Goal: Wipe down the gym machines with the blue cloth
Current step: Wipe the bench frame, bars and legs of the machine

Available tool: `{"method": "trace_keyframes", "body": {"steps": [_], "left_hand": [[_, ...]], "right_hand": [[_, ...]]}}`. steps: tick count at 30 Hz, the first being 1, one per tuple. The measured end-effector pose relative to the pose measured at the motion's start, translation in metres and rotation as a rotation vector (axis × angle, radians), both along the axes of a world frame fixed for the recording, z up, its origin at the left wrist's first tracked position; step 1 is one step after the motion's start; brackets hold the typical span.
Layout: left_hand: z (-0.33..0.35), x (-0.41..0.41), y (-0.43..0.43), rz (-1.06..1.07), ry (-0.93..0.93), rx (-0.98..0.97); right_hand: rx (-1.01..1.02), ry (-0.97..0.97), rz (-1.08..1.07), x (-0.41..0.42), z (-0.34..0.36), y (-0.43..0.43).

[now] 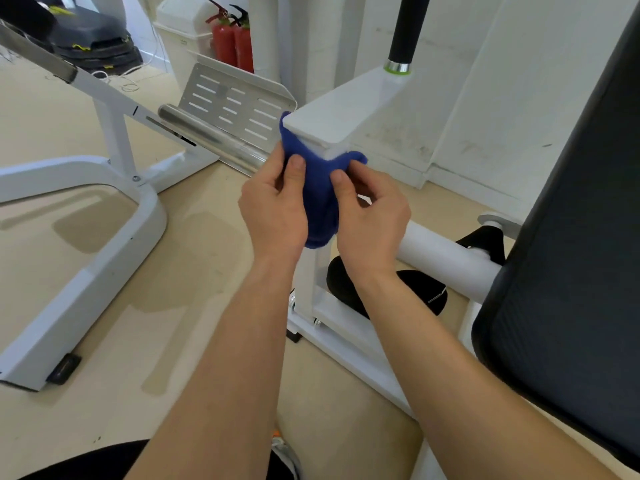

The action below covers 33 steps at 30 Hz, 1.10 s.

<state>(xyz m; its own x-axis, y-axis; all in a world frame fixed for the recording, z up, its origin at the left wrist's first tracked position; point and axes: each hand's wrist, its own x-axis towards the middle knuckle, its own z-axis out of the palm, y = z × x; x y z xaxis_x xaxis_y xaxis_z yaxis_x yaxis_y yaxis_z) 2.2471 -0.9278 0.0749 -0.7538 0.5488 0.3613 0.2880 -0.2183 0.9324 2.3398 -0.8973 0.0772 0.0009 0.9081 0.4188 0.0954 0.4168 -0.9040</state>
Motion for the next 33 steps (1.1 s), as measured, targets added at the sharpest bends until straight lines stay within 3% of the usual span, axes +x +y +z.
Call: {"method": "trace_keyframes", "body": {"steps": [3, 6, 12, 16, 22, 27, 33], "left_hand": [[-0.004, 0.0, 0.005, 0.01, 0.008, 0.014], [-0.02, -0.001, 0.005, 0.009, -0.013, -0.024], [-0.047, 0.001, -0.004, -0.064, -0.089, -0.192], [-0.025, 0.0, -0.01, -0.09, -0.092, -0.165], [0.016, -0.004, -0.002, -0.097, -0.033, -0.003], [-0.007, -0.006, 0.0, -0.109, -0.036, 0.006], [-0.059, -0.009, -0.003, -0.141, -0.096, -0.149]], "right_hand": [[0.055, 0.056, -0.016, -0.009, -0.005, -0.008], [0.189, -0.091, -0.095, -0.015, -0.026, -0.008], [0.069, -0.296, 0.012, -0.006, -0.062, -0.016], [-0.039, -0.27, 0.059, -0.007, -0.041, -0.021], [0.133, -0.139, -0.027, -0.018, 0.003, -0.015], [0.276, -0.225, -0.102, -0.02, -0.03, -0.005], [0.202, -0.28, -0.122, -0.022, -0.091, -0.01]]}}
